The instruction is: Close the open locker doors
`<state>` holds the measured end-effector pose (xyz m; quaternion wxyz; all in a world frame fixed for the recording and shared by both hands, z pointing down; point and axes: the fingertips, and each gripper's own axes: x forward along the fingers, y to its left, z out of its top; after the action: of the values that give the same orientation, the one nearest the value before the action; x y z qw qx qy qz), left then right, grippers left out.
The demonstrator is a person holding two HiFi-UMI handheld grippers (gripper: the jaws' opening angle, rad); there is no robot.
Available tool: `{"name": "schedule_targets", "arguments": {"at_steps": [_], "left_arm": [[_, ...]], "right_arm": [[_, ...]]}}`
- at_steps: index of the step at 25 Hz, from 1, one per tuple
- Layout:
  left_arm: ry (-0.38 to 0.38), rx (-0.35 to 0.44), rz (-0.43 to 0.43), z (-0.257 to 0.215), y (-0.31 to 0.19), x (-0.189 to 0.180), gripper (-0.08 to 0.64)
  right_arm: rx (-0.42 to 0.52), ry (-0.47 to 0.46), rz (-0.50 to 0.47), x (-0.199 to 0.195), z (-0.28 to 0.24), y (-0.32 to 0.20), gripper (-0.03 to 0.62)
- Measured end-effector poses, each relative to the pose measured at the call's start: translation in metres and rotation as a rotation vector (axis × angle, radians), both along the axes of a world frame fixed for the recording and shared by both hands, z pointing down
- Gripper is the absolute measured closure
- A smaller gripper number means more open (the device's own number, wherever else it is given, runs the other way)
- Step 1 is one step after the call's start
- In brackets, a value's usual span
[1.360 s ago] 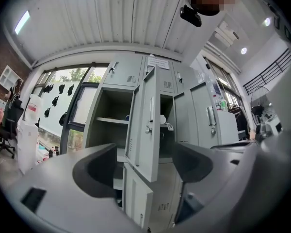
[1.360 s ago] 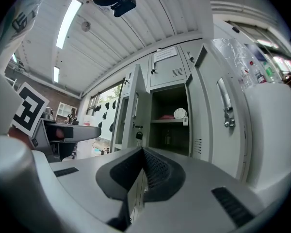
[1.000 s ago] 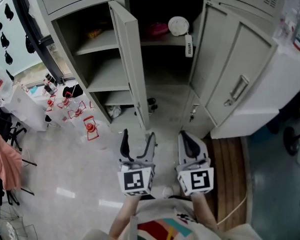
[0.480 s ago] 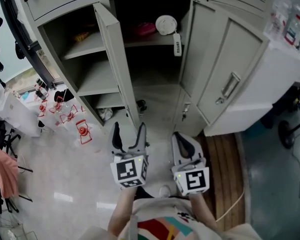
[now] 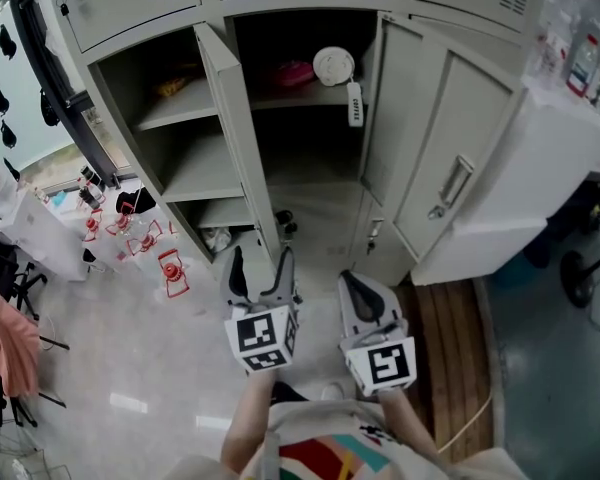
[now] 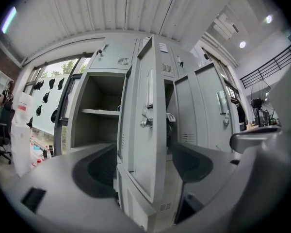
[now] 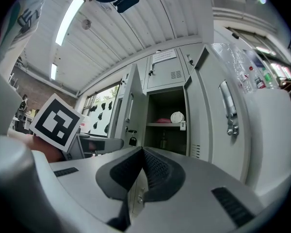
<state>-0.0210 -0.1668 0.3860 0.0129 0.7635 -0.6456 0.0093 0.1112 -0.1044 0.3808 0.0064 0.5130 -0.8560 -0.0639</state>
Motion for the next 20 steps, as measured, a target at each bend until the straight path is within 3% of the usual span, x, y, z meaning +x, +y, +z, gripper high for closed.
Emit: {"name": "schedule_targets", "arguments": {"at_steps": [20], "left_arm": [[-0.043, 0.018, -0.047, -0.007, 0.012, -0.036, 0.224]], "right_arm": [[-0.040, 0.003, -0.077, -0.035, 0.012, -0.006, 0.588]]}}
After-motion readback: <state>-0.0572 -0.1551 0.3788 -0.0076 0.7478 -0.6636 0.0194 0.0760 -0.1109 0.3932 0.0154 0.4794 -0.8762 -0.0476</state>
